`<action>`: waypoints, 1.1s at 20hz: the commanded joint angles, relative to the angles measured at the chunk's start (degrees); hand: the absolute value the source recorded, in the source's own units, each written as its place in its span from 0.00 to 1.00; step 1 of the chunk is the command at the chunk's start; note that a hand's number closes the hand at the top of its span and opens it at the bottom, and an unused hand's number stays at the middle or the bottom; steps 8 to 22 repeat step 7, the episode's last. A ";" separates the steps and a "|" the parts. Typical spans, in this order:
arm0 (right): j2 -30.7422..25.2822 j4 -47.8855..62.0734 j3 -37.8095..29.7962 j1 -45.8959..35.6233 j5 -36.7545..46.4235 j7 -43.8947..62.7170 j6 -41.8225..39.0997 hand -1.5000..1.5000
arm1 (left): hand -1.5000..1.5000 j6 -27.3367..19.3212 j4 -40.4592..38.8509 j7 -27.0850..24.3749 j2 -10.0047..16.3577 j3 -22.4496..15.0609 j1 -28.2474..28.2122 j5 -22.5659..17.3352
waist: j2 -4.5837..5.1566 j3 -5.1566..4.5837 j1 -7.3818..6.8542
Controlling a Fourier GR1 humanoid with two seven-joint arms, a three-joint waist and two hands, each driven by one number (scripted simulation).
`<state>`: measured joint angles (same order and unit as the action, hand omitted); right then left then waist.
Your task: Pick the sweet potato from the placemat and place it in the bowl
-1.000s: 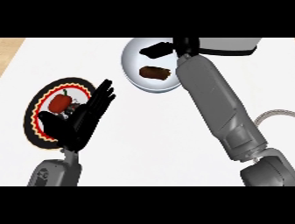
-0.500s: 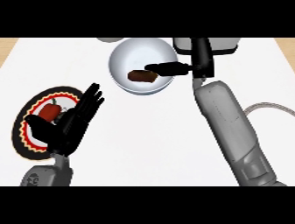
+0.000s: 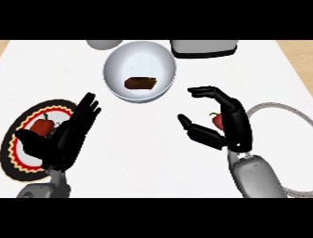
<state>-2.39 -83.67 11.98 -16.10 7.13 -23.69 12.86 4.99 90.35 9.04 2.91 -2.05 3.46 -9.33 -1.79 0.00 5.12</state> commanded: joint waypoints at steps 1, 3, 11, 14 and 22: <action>-4.49 -11.82 4.25 18.46 -0.54 -4.74 -3.49 1.00 | 0.50 0.57 0.23 -0.87 0.54 0.54 -1.26 -0.33 | 0.08 -0.01 1.46; -5.69 -17.38 7.67 27.29 -0.01 -6.38 -3.88 1.00 | 0.50 1.05 -0.20 -1.29 1.10 1.11 -1.48 -0.59 | 0.30 -0.06 1.20; -11.12 -18.73 15.29 45.07 3.60 -15.44 -5.75 1.00 | 0.50 0.01 1.74 1.04 0.03 -0.45 -1.06 -0.14 | 0.50 0.03 0.86; -11.12 -18.73 15.29 45.07 3.60 -15.44 -5.75 1.00 | 0.50 0.01 1.74 1.04 0.03 -0.45 -1.06 -0.14 | 0.50 0.03 0.86; -11.12 -18.73 15.29 45.07 3.60 -15.44 -5.75 1.00 | 0.50 0.01 1.74 1.04 0.03 -0.45 -1.06 -0.14 | 0.50 0.03 0.86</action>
